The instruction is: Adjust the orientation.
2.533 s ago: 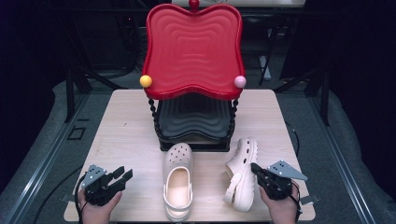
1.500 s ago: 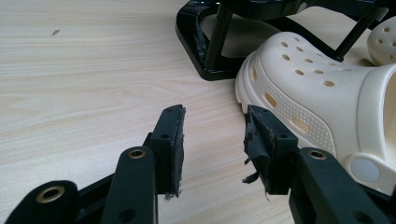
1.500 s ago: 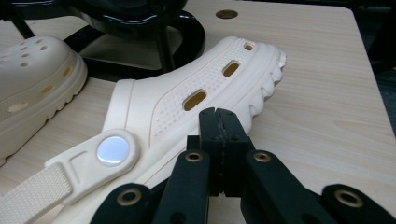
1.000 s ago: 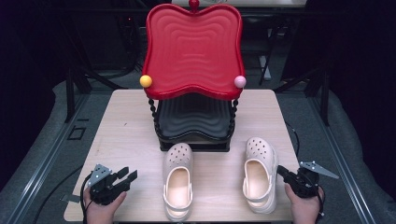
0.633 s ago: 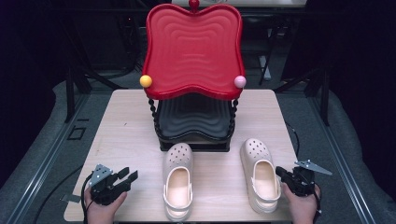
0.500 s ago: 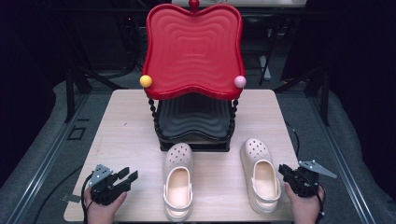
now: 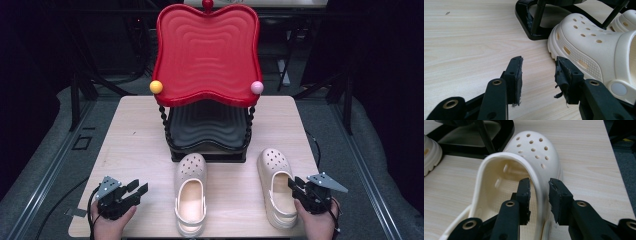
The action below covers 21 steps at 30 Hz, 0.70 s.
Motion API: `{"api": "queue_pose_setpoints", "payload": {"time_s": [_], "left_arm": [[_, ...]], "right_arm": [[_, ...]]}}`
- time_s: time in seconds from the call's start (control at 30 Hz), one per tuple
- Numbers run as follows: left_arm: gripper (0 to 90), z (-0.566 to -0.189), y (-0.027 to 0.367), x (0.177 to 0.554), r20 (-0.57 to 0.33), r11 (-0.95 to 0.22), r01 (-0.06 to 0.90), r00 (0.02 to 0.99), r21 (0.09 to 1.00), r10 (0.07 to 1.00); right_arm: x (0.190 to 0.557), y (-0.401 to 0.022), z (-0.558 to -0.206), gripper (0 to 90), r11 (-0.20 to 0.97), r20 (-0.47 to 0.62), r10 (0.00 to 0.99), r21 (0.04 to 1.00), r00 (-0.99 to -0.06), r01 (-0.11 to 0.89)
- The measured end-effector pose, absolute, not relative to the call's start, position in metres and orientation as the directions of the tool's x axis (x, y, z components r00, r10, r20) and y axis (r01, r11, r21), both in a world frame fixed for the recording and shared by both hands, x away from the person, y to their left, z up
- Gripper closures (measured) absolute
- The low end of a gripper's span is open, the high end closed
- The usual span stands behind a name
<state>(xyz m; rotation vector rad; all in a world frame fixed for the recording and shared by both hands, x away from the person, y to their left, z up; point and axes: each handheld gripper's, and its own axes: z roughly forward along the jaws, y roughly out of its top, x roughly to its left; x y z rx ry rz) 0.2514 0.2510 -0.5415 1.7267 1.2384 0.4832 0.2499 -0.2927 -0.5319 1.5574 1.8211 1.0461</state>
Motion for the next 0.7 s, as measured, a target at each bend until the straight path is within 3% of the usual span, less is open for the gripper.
{"api": "queue_pose_setpoints", "payload": {"time_s": [0.47,0.7], "left_arm": [[57.3,-0.542,0.249,0.252,-0.193,-0.063,0.529,0.414,0.846,0.890],[57.3,-0.541,0.251,0.250,-0.195,-0.059,0.524,0.415,0.849,0.889]], "right_arm": [[0.245,-0.293,-0.524,80.5,-0.012,0.126,0.981,0.800,-0.150,0.600],[0.232,-0.273,-0.514,81.4,0.011,0.141,0.969,0.794,-0.202,0.608]]}}
